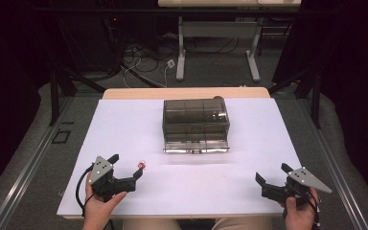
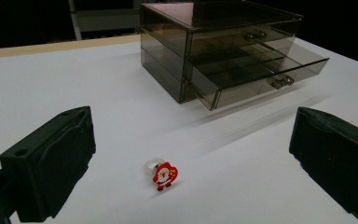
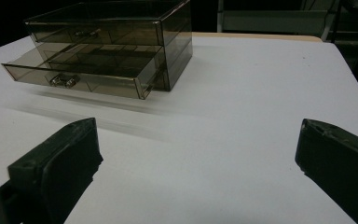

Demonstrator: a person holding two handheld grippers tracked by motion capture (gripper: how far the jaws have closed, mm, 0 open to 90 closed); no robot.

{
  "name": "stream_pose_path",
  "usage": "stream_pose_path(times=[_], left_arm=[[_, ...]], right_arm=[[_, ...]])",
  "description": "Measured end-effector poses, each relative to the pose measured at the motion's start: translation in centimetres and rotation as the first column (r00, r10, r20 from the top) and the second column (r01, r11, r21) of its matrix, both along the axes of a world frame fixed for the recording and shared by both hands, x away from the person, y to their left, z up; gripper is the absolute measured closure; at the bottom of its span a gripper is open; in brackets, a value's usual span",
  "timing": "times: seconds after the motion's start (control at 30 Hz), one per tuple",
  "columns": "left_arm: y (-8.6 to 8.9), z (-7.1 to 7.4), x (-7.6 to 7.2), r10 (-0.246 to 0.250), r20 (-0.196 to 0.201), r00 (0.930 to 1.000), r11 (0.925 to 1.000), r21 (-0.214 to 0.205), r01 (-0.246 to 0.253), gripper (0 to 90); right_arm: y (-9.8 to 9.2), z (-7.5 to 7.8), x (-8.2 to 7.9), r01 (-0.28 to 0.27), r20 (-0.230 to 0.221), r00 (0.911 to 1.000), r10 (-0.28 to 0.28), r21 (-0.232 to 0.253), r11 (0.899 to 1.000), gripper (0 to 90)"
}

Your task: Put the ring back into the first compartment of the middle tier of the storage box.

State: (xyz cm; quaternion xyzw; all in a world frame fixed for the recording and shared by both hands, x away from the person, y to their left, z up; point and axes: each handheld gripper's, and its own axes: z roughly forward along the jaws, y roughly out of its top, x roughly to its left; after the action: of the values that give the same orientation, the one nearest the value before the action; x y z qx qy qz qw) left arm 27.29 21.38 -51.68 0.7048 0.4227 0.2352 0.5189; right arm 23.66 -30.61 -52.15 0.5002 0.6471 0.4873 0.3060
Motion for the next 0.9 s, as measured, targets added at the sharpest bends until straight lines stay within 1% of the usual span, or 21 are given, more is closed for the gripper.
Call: stream_pose_path(times=[0.03,0.1,0.17,0.2,0.27,0.33,0.37,0.4,0.43,0.53,0.63,0.7,0.77,0.8,0.83,0.87,0.9], left_arm=[[0.1,-0.1,0.1,0.005,-0.007,1.0,1.0,0.007,-0.005,0.6],[0.1,-0.1,0.1,0.011,-0.014,0.9998,0.9999,0.001,-0.011,0.6],[0.3,-0.1,0.1,0.015,-0.014,0.9998,0.9999,0.006,-0.015,0.6],[0.2,-0.1,0.2,0.025,-0.018,0.9995,0.9997,-0.002,-0.025,0.5],[0.3,-0.1,0.2,0.023,-0.018,0.9996,0.9997,0.003,-0.023,0.6],[0.3,-0.2,0.2,0.023,-0.02,0.9996,0.9997,0.008,-0.022,0.6],[0.4,-0.2,0.2,0.022,-0.022,0.9995,0.9997,0.011,-0.022,0.6],[0.4,-0.1,0.2,0.021,-0.025,0.9995,0.9997,0.01,-0.021,0.6],[0.4,-0.1,0.2,0.024,-0.025,0.9994,0.9997,0.011,-0.024,0.6],[0.4,0.0,0.2,0.031,-0.018,0.9993,0.9995,0.008,-0.031,1.1],[0.2,-0.1,0.3,0.022,-0.029,0.9993,0.9998,0.002,-0.022,1.7],[0.1,-0.2,0.4,0.022,-0.042,0.9989,0.9997,0.008,-0.022,1.7],[-0.1,-0.4,0.5,0.03,-0.056,0.998,0.9993,0.024,-0.028,1.7],[-0.3,-0.5,0.6,0.033,-0.059,0.9977,0.9993,0.022,-0.032,1.7],[-0.4,-0.5,0.7,0.035,-0.064,0.9973,0.9989,0.032,-0.033,1.7],[-0.4,-0.6,0.8,0.031,-0.069,0.9971,0.9988,0.04,-0.028,1.7],[-0.5,-0.6,0.9,0.032,-0.069,0.9971,0.9985,0.047,-0.029,1.7]], right_arm=[[0.1,-0.1,0.0,-0.006,0.003,1.0,0.006,-0.01,1.0,0.0],[0.2,-0.2,0.1,-0.01,0.005,0.9999,0.01,-0.014,1.0,0.0],[0.4,-0.4,0.2,-0.015,0.004,0.9999,0.015,-0.032,0.999,0.0],[0.5,-0.5,0.2,-0.018,-0.007,0.9998,0.018,-0.026,0.999,0.0],[0.7,-0.6,0.2,-0.022,-0.011,0.9997,0.021,-0.03,0.999,0.0],[0.7,-0.6,0.2,-0.022,-0.01,0.9997,0.021,-0.036,0.999,0.0],[0.8,-0.6,0.2,-0.025,-0.006,0.9997,0.025,-0.03,0.999,0.0],[0.9,-0.6,0.1,-0.022,-0.012,0.9997,0.021,-0.036,0.999,0.0],[1.0,-0.6,0.1,-0.03,-0.009,0.9995,0.029,-0.031,0.999,0.0],[1.2,-0.7,0.2,-0.04,-0.014,0.9991,0.04,-0.041,0.998,0.0],[1.3,-0.8,0.1,-0.043,-0.017,0.999,0.042,-0.037,0.998,0.0],[1.2,-0.8,0.1,-0.046,-0.018,0.9988,0.046,-0.042,0.998,0.0],[1.2,-0.8,0.1,-0.046,-0.019,0.9988,0.045,-0.042,0.998,0.0],[1.2,-0.8,0.0,-0.044,-0.025,0.9988,0.043,-0.038,0.998,0.0],[1.3,-0.8,0.0,-0.041,-0.023,0.9989,0.04,-0.034,0.999,0.0],[1.3,-1.0,0.2,-0.042,-0.008,0.9991,0.042,-0.022,0.999,0.0],[1.2,-0.9,0.1,-0.047,-0.023,0.9987,0.046,-0.026,0.999,0.0]])
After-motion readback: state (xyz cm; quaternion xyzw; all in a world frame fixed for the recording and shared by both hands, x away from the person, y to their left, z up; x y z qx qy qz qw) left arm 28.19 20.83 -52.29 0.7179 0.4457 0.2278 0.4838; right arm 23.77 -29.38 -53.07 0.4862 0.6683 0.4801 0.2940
